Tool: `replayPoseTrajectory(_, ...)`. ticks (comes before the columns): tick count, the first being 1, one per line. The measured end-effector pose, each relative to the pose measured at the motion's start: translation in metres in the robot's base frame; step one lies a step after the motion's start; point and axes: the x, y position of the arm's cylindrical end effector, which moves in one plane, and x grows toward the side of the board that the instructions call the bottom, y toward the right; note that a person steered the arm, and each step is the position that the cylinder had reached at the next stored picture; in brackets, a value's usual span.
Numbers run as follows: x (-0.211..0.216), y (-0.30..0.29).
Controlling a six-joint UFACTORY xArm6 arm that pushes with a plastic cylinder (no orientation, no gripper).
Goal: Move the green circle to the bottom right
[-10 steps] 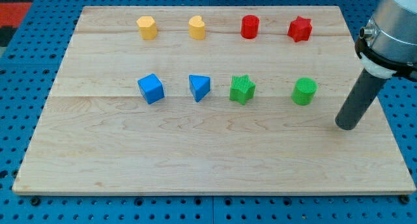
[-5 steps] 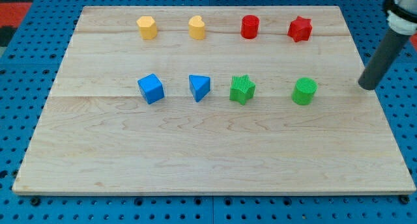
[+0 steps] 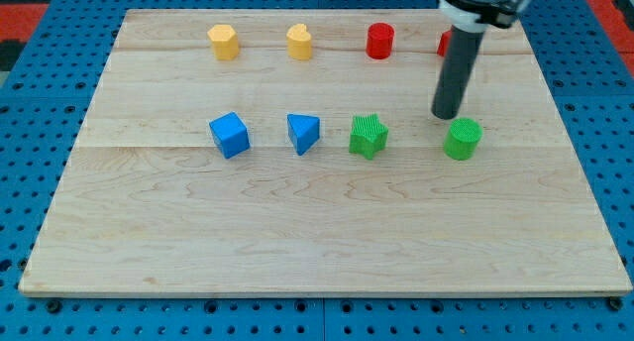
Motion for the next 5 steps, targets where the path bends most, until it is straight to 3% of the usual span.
replayPoseTrajectory(3,0.102,0.011)
replayPoseTrajectory(5,0.079,-0.004)
